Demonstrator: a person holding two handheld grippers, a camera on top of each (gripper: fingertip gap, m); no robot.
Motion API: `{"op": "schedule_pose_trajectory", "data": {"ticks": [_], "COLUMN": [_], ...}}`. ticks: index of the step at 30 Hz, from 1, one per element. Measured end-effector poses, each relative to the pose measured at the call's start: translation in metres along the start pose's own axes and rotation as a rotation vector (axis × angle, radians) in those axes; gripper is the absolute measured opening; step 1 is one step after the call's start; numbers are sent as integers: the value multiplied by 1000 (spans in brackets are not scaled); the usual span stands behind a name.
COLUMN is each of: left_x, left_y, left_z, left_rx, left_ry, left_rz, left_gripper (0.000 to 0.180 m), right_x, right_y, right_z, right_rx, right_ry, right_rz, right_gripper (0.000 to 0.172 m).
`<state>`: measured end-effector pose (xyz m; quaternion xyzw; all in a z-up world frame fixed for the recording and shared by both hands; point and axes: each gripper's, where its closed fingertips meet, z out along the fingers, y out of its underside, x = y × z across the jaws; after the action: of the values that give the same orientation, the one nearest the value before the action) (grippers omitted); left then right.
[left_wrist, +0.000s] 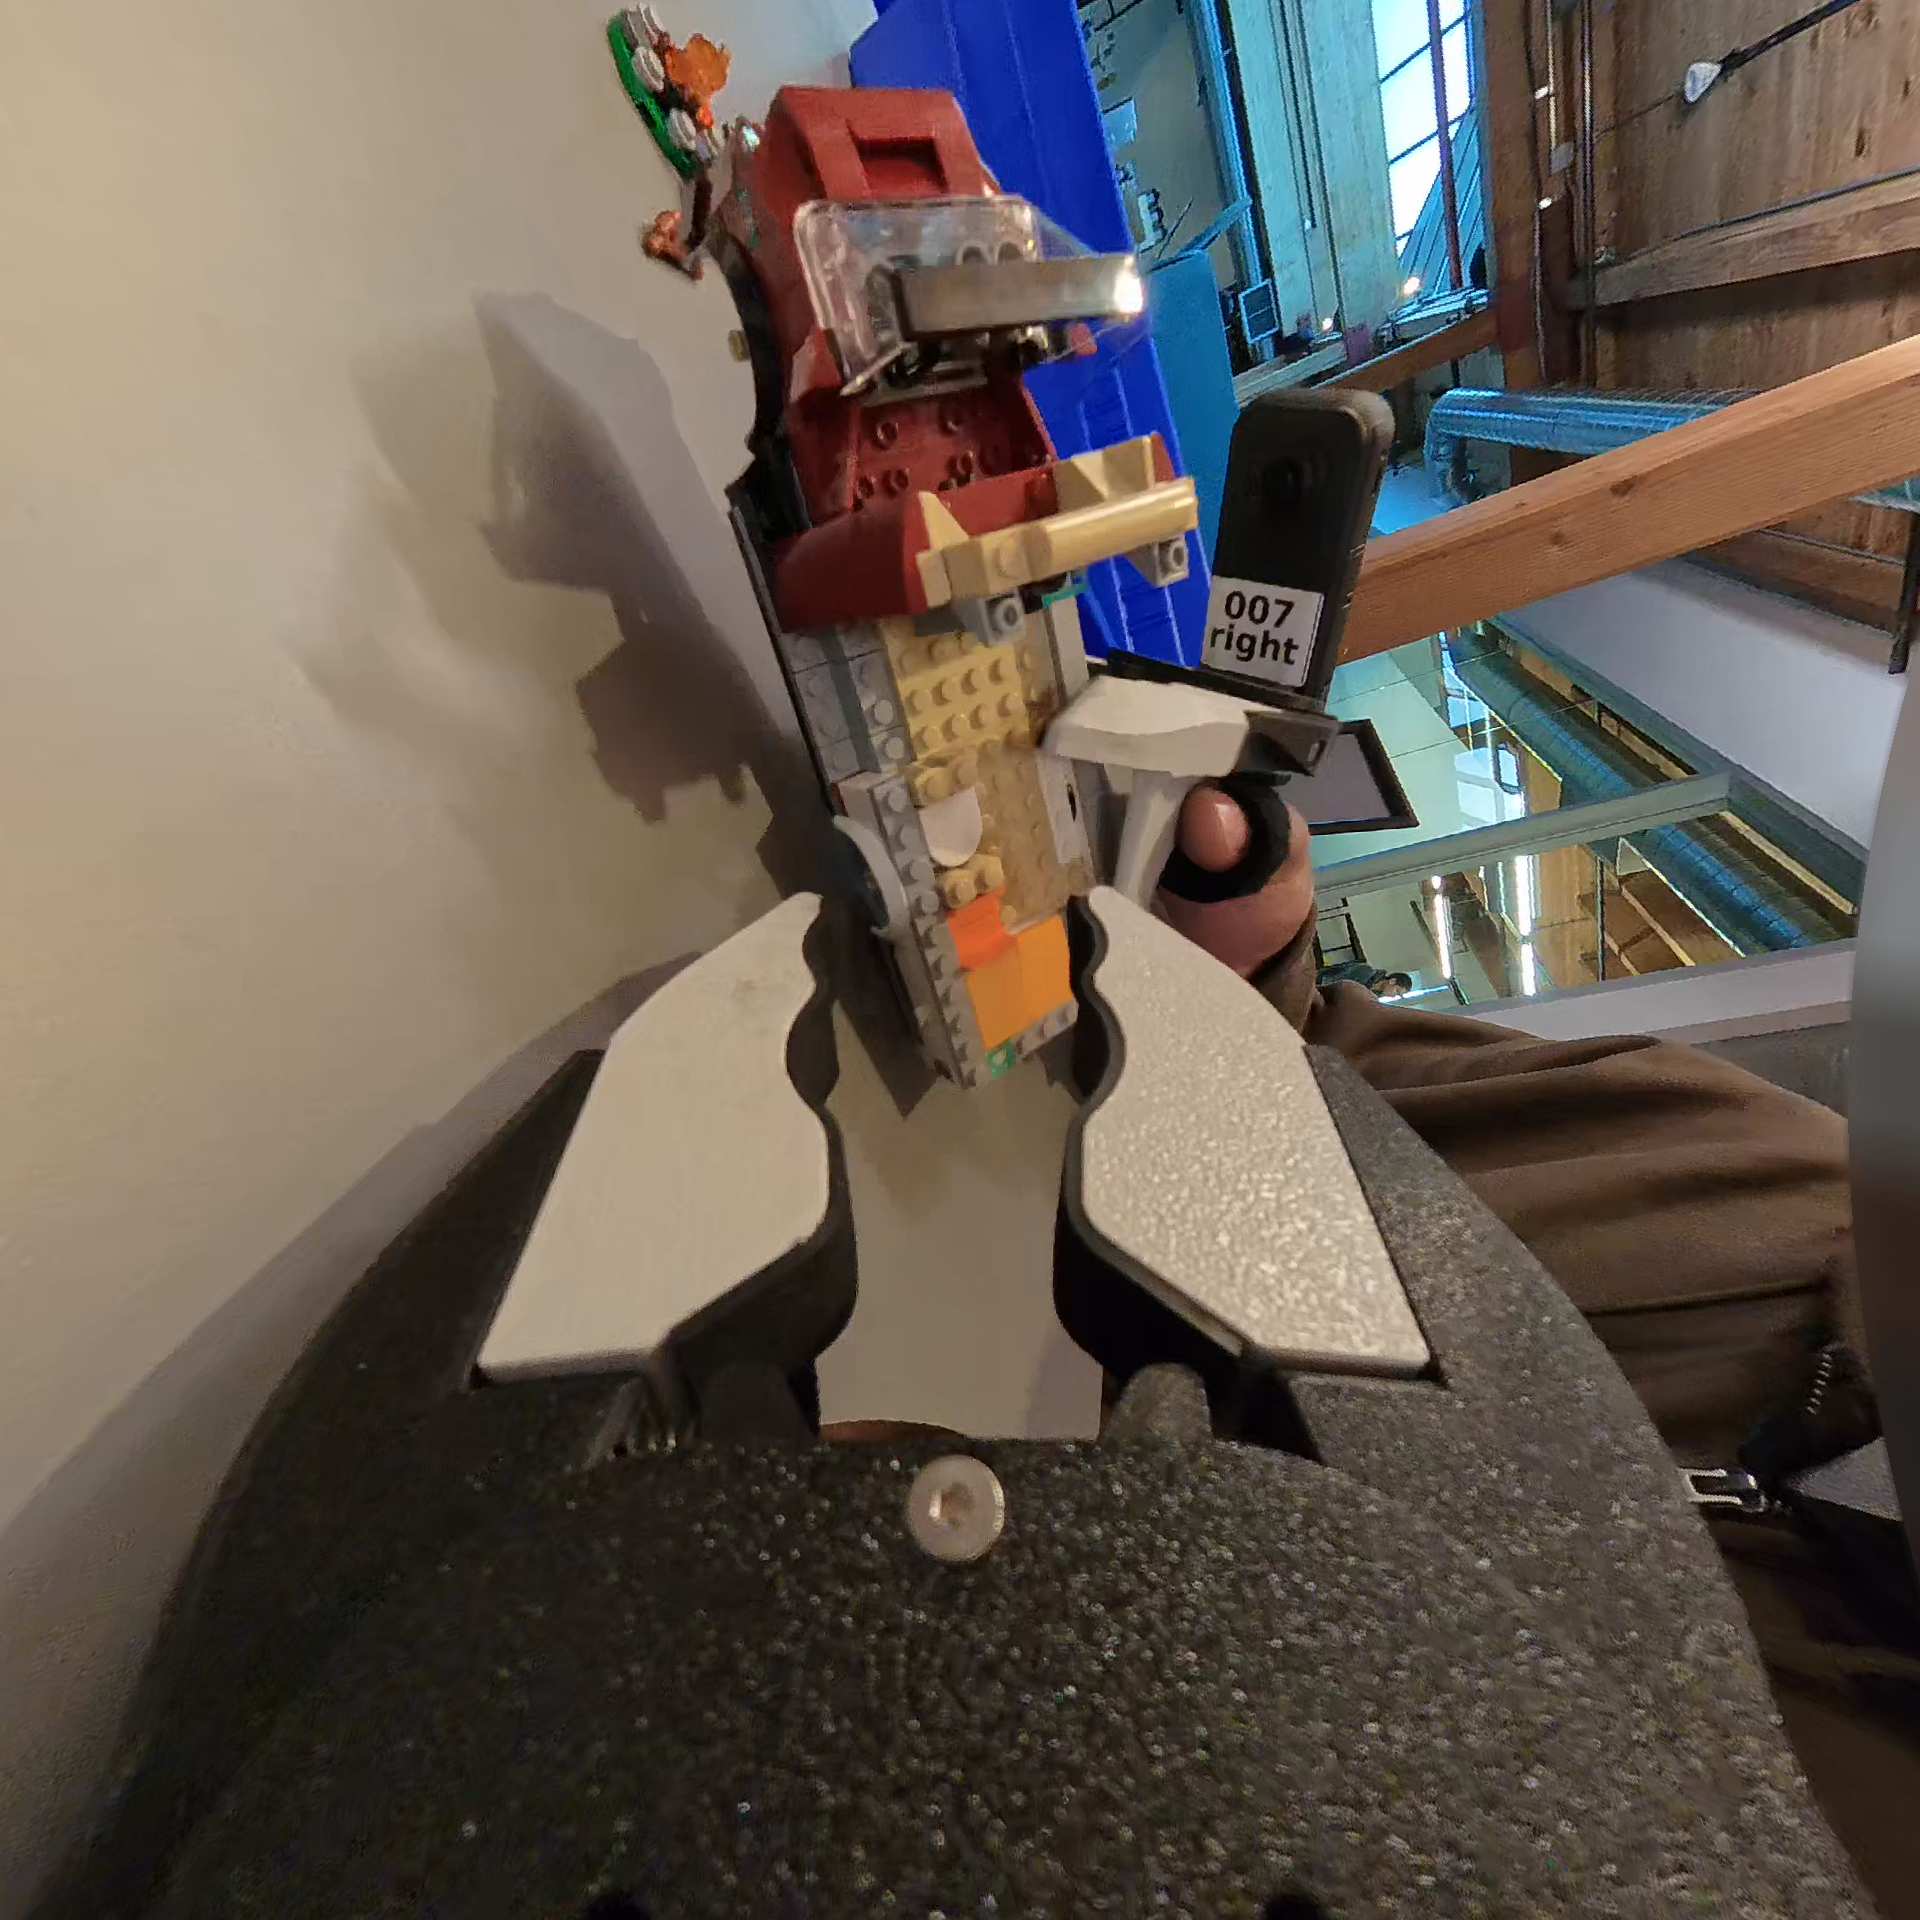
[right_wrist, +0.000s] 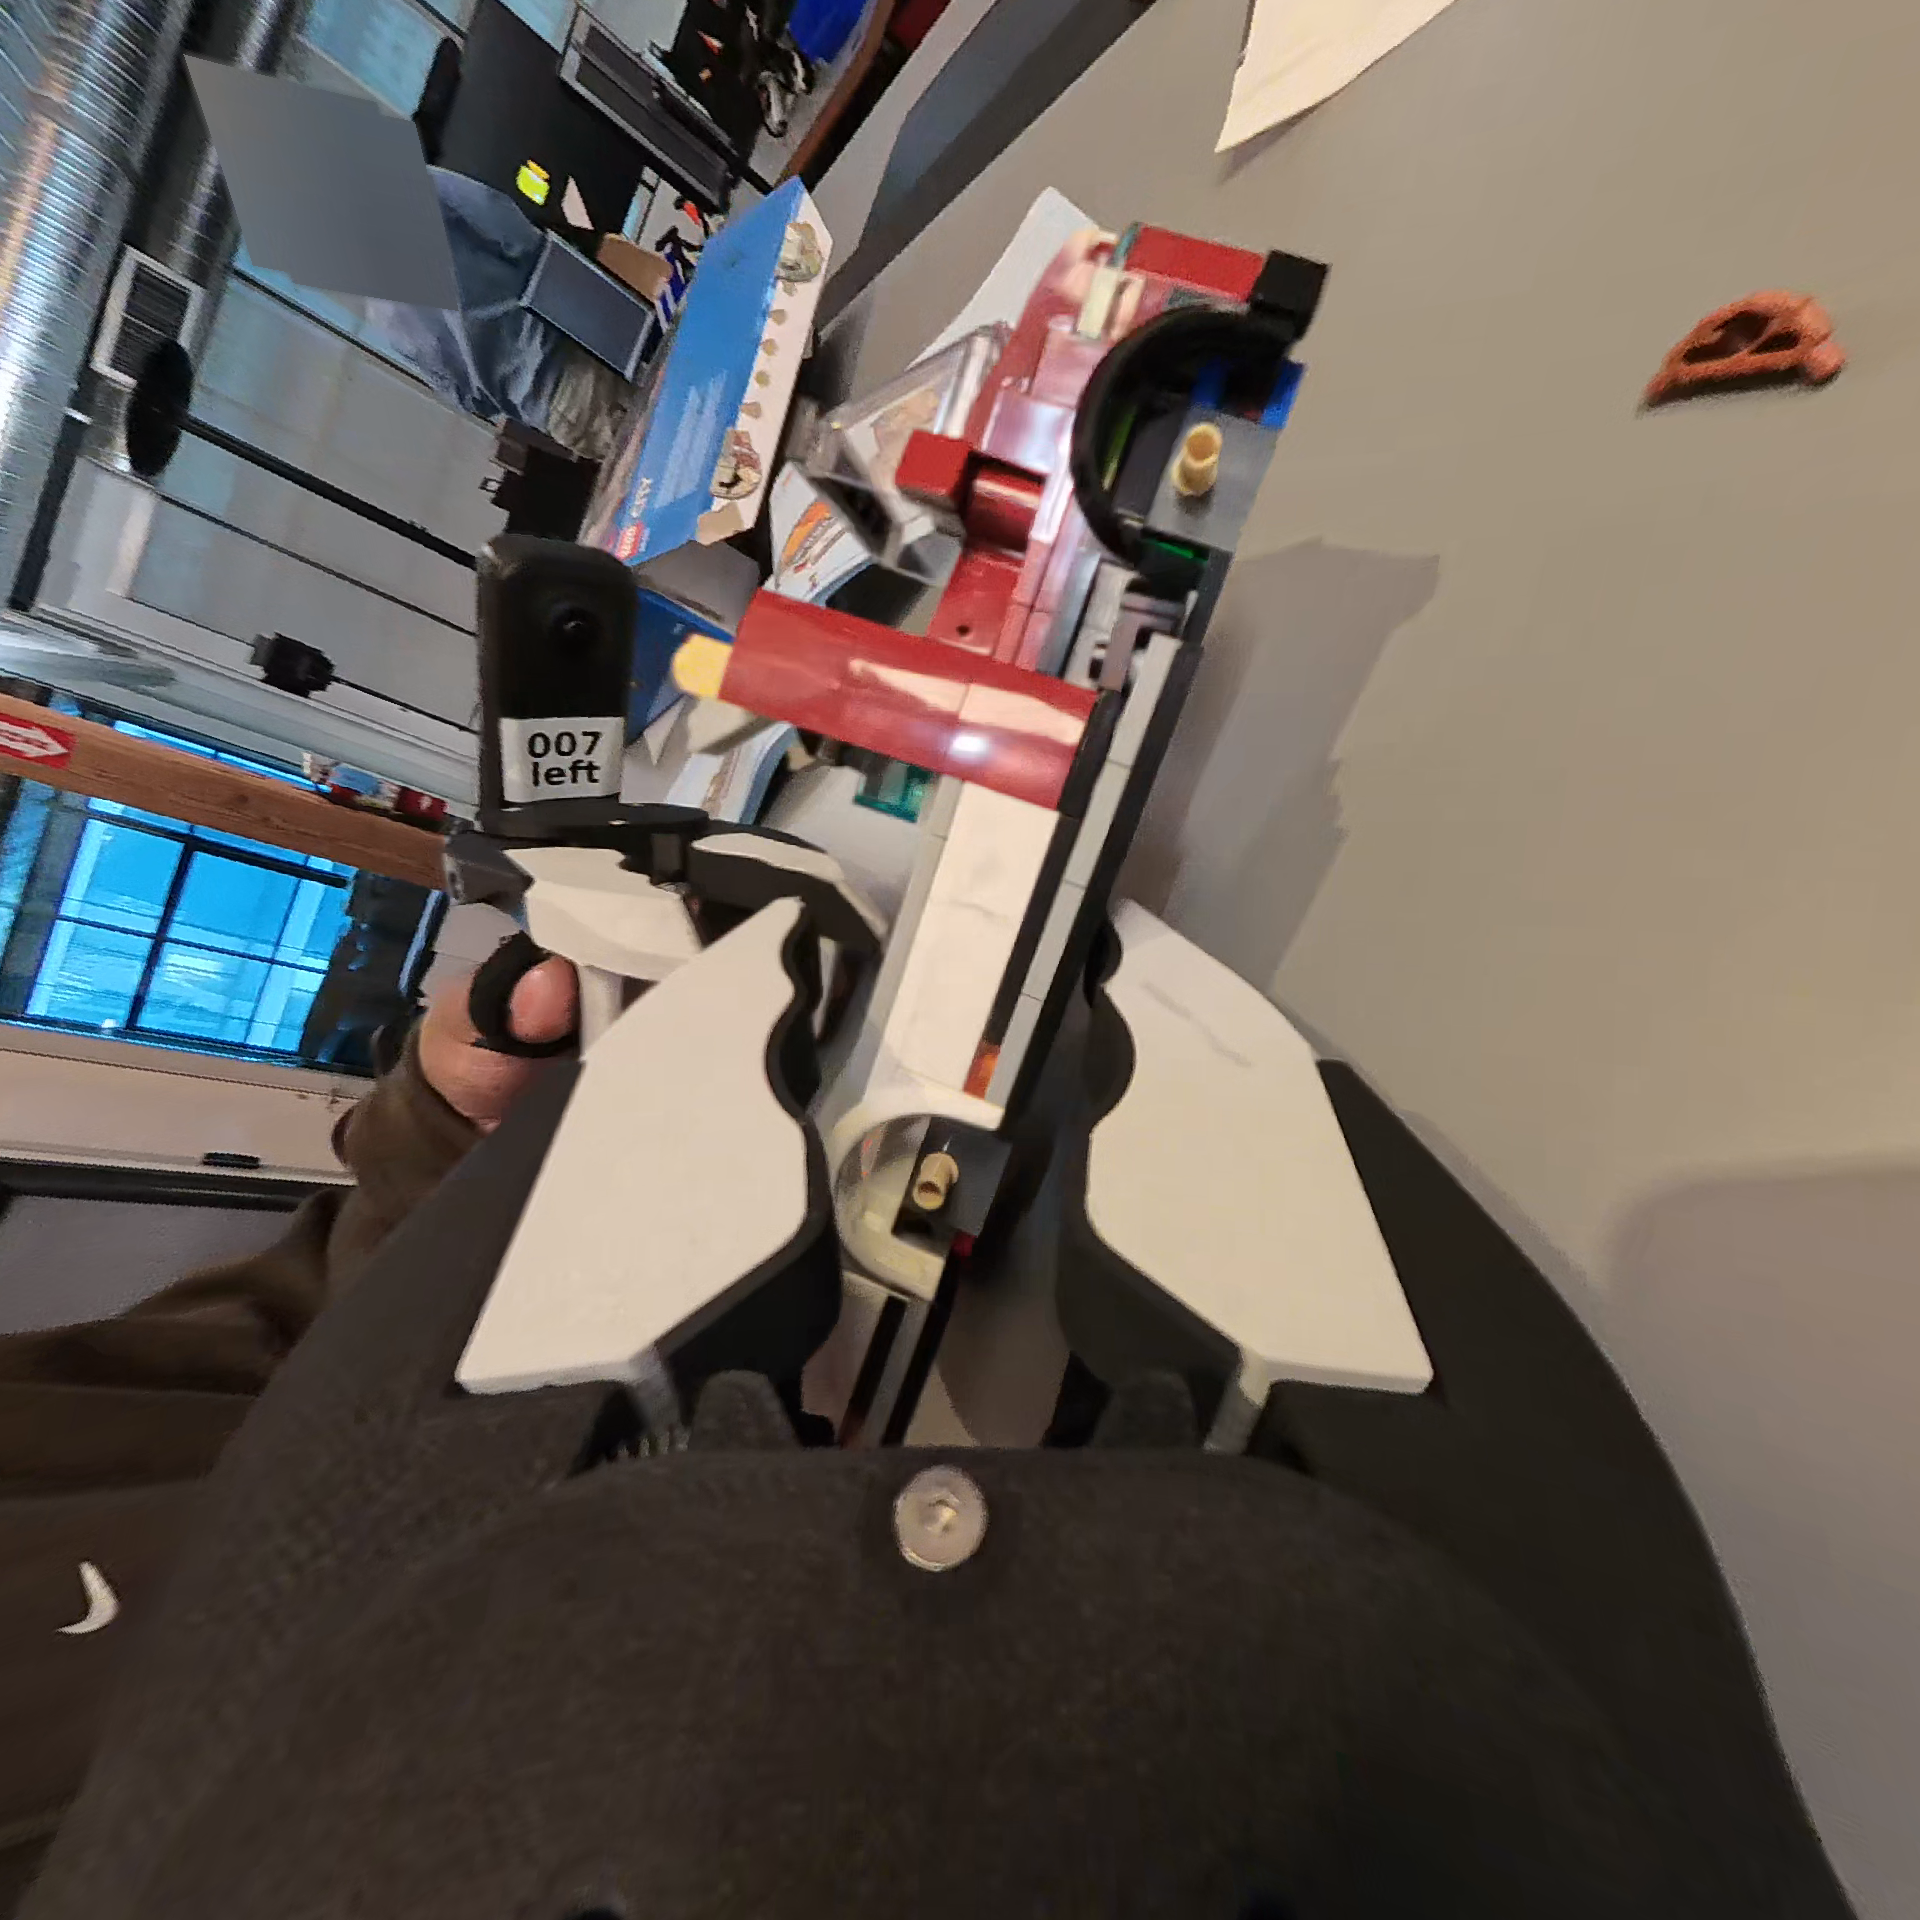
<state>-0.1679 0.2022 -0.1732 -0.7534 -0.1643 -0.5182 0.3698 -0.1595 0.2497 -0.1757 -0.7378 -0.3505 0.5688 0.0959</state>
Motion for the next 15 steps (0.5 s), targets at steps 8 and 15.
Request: {"op": "schedule_pose_trajectory", "data": {"ticks": [8, 15], "left_x": [9, 18], "left_y": [10, 22], "left_z": [-1, 0], "left_rx": [-33, -74], "left_ry": [55, 106], "left_rz": [16, 22], "left_gripper": [42, 42], "right_x": [16, 31], "right_y": [-14, -22], "right_z": [-13, -25], "right_rx": [26, -8], "right_ry": [180, 358], "right_rz": [-204, -442], "right_gripper": [47, 43]}}
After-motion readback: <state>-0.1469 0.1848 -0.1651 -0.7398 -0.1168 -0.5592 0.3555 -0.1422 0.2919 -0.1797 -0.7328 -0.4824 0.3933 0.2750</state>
